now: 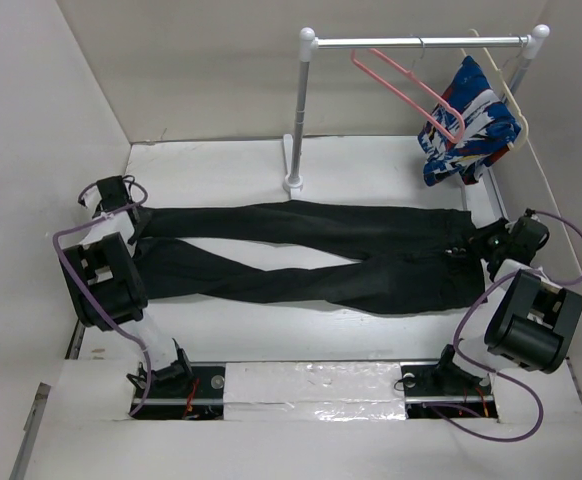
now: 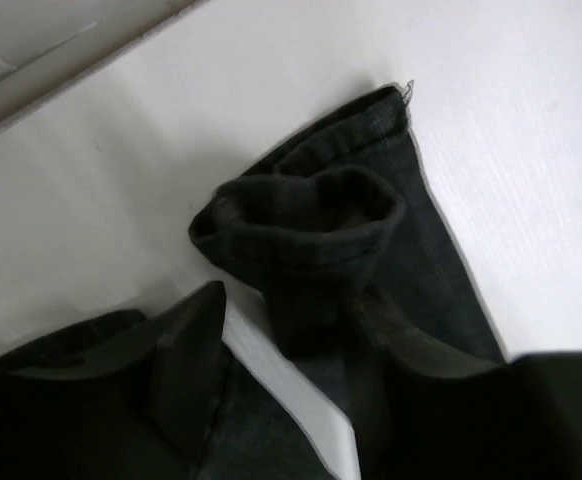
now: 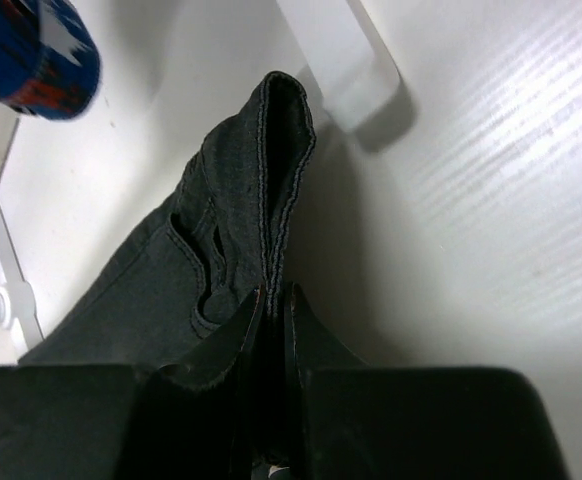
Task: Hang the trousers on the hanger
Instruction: Flatten out the trousers at the center of the board.
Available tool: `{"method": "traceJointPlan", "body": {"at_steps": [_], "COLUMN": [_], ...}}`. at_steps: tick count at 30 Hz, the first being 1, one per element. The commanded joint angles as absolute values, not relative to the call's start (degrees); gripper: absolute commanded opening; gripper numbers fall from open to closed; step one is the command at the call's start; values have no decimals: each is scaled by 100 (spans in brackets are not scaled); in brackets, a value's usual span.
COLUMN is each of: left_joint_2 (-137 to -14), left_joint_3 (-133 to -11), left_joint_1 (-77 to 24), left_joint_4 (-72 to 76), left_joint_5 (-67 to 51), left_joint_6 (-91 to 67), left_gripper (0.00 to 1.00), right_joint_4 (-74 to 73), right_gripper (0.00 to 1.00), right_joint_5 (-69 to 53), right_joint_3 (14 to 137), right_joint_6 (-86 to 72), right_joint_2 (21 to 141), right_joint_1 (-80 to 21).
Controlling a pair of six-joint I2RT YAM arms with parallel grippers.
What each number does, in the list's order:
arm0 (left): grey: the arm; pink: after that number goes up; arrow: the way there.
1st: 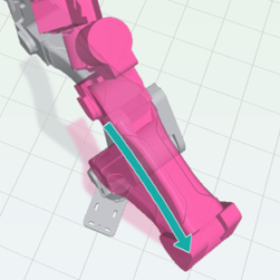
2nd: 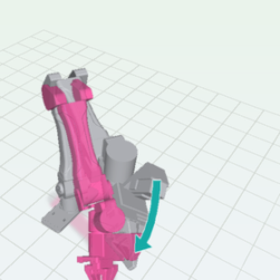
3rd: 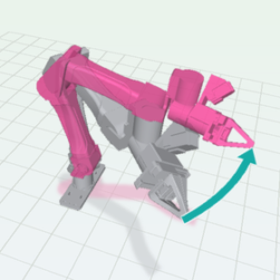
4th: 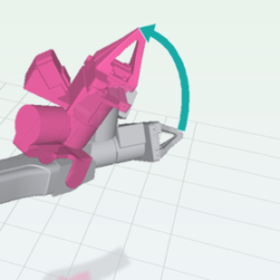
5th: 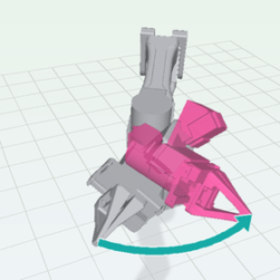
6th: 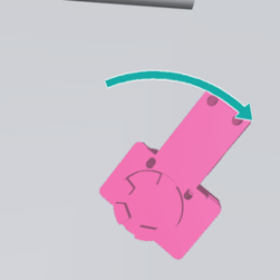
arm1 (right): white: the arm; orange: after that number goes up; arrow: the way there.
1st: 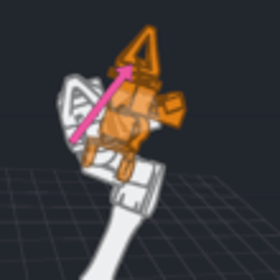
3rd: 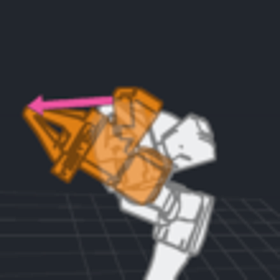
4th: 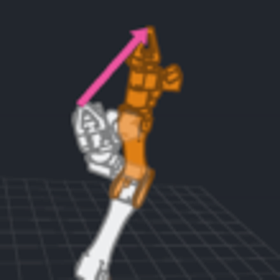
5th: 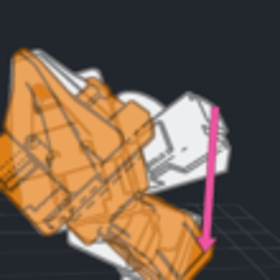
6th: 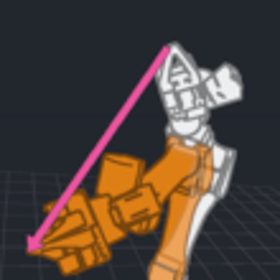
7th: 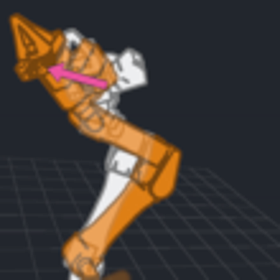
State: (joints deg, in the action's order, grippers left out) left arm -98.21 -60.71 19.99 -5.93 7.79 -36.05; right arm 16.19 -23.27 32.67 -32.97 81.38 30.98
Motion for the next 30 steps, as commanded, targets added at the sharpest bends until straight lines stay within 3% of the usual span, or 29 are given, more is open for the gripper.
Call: {"method": "traceJointPlan", "body": {"at_steps": [1,3,6,7,10,13,15,18,19,20,22,24,25,26,28,30], "left_joint_2": [-9255,-9097,-8816,-8728,-8298,-7727,-7270,-6480,-6251,-5788,-5389,-4958,-4879,-4808,-4773,-4825], "left_joint_3": [-6231,-6144,-5889,-5845,-5845,-5652,-5450,-4950,-4783,-4433,-4176,-3833,-3754,-3718,-3735,-3779], "left_joint_1": [2013,2013,1960,1847,1416,1204,1204,1204,1204,1204,1282,1484,1581,1739,1740,1740], "left_joint_4": [-228,-229,-54,-35,-140,-246,-447,-685,-738,-817,-1115,-1309,-1405,-1519,-1792,-2247], "left_joint_5": [949,923,529,519,860,1204,1047,774,773,817,1080,942,880,827,598,432], "left_joint_6": [-3630,-3691,-3884,-3928,-3929,-3955,-4051,-4227,-4375,-4455,-4535,-4518,-4474,-4448,-4219,-4167], "left_gripper": [48,56,65,64,61,59,59,55,55,54,47,34,19,14,10,14], "right_joint_4": [1881,1688,1407,1337,1362,1441,1441,1301,1283,1301,1196,1169,1204,1117,854,441], "right_gripper": [3,8,47,67,91,92,92,81,69,40,0,0,0,0,1,6], "right_joint_5": [-2171,-2083,-1908,-1864,-1854,-1811,-1863,-1785,-1775,-1758,-1731,-2143,-2292,-2433,-2312,-1821], "right_joint_3": [3743,3955,4025,3999,3605,3070,2831,2409,2295,2111,2083,2240,2328,2460,2986,3347], "right_joint_6": [-3489,-3472,-3253,-3174,-2963,-2778,-2638,-2435,-2400,-2365,-2224,-2023,-1926,-1812,-1206,-828], "right_joint_2": [8033,7981,7753,7674,7235,6630,6277,5416,5197,4777,4475,4324,4359,4420,4771,5044], "right_joint_1": [2945,2883,2760,2673,2515,2286,2032,1314,1092,864,285,-130,-402,-1074,-1842,-2731]}}
